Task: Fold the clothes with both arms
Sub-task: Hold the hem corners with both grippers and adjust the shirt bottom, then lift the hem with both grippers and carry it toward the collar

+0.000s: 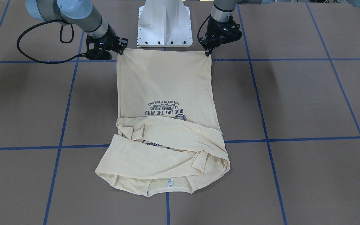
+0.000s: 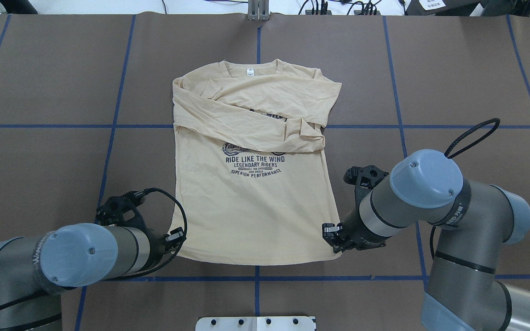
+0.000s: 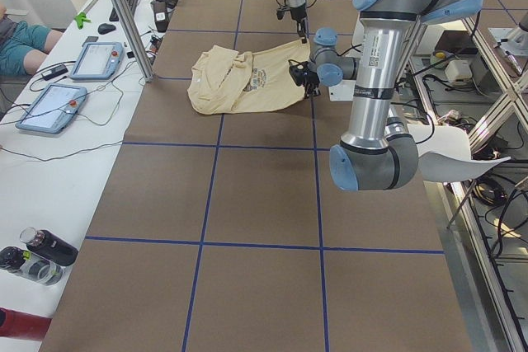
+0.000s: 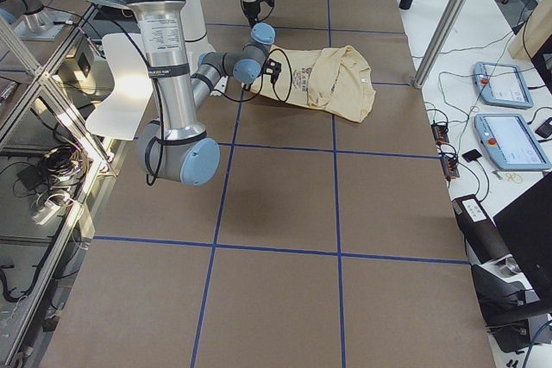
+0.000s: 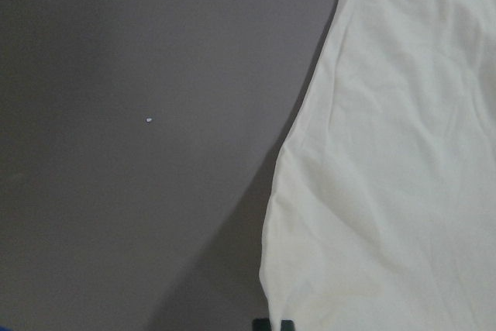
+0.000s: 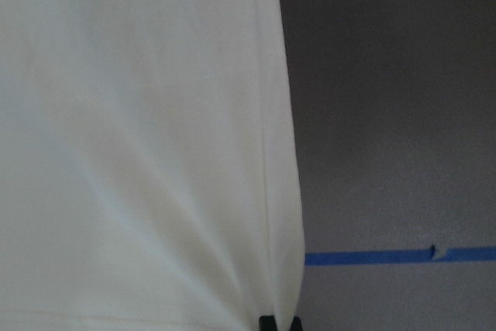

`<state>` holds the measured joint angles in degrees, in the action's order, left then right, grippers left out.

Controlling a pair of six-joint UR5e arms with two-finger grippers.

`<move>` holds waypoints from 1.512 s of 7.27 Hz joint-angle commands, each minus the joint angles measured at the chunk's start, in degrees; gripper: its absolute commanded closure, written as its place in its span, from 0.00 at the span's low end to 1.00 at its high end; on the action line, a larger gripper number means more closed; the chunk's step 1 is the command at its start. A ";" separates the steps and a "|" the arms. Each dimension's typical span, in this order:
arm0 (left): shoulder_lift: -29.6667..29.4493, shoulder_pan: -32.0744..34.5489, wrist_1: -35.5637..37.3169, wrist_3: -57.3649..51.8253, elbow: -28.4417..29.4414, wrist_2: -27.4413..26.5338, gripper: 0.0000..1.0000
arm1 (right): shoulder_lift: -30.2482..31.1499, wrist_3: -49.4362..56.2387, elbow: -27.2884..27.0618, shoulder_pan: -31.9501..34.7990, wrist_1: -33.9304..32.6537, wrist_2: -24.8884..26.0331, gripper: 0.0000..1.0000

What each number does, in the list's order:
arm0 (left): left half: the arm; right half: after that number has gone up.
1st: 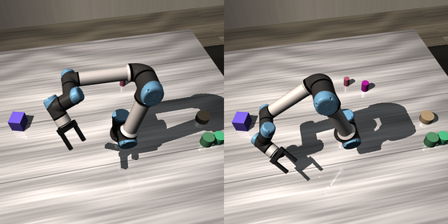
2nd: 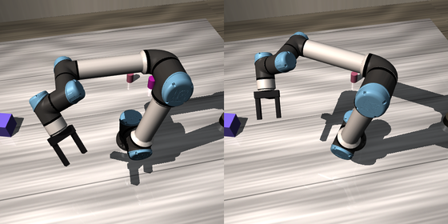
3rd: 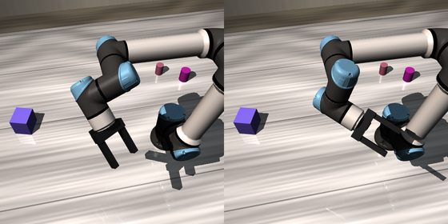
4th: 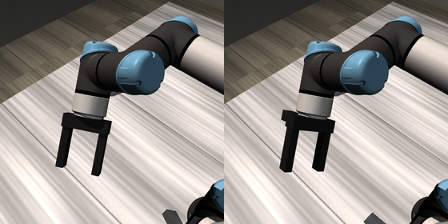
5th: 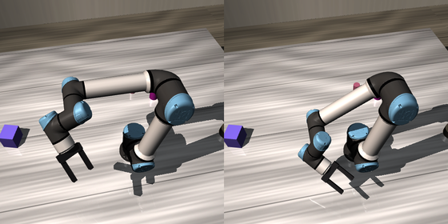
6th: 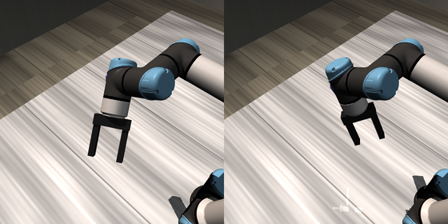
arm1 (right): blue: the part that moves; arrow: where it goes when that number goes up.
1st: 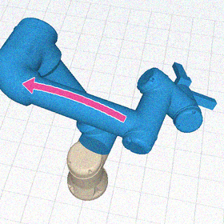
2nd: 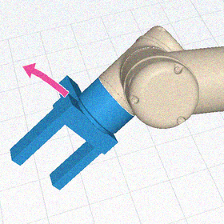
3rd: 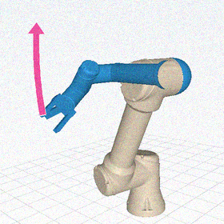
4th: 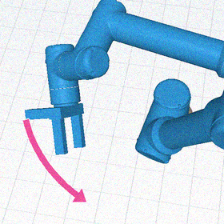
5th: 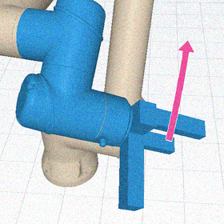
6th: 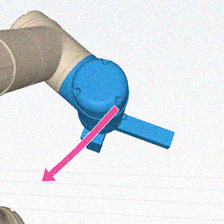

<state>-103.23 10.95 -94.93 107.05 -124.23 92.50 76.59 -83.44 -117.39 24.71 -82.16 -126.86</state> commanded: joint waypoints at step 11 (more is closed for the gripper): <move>-13.30 27.86 -0.51 -18.52 6.34 8.03 1.00 | -12.07 0.03 8.92 23.51 0.86 0.48 1.00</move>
<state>-114.55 33.92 -94.93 91.54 -121.01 98.37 66.45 -83.72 -109.93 44.16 -81.45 -126.34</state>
